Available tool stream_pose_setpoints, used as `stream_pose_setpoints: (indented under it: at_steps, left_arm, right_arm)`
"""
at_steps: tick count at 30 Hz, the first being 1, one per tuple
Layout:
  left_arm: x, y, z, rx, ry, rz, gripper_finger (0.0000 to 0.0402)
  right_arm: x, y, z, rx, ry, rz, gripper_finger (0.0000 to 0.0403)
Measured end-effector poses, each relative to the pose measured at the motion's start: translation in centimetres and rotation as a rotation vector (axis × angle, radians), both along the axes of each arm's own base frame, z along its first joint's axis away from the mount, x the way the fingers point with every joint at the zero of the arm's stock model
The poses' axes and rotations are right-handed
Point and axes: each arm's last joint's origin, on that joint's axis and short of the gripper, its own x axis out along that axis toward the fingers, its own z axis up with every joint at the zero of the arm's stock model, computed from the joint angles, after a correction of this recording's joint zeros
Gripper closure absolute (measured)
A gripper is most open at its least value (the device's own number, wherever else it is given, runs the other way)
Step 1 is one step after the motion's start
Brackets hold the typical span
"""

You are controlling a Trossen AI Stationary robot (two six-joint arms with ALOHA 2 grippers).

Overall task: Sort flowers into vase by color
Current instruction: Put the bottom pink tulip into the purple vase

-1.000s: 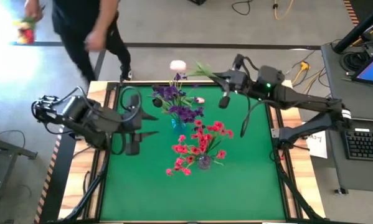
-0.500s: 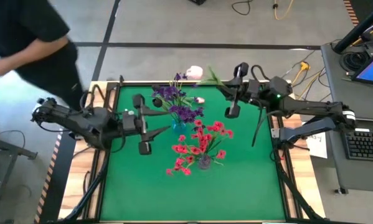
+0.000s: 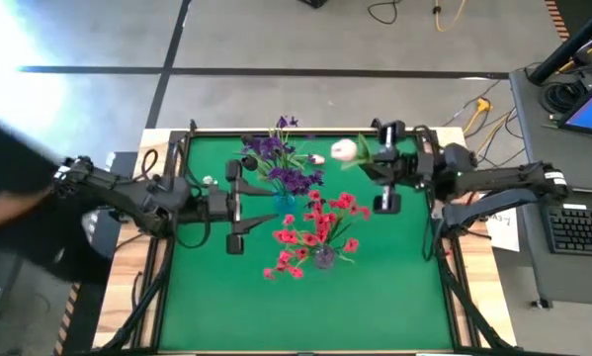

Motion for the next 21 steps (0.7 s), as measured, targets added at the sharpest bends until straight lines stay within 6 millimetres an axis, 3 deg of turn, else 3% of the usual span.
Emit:
stream_pose_setpoints:
  at_steps: [11, 17, 21]
  left_arm:
    - [-3.3, -0.7, 0.2, -0.110, 0.223, -0.069, 0.0217]
    - [-3.2, -2.6, -0.8, -0.067, 0.203, -0.147, 0.0217]
    - [-1.8, -3.9, -1.0, -0.009, 0.143, -0.212, 0.0217]
  right_arm:
    - [-1.5, 1.9, -6.0, 0.090, -0.099, 0.106, 0.0394]
    - [-2.4, 4.8, -6.3, 0.037, -0.113, 0.114, 0.0394]
    - [-3.1, 7.3, -6.4, 0.010, -0.113, 0.164, 0.0394]
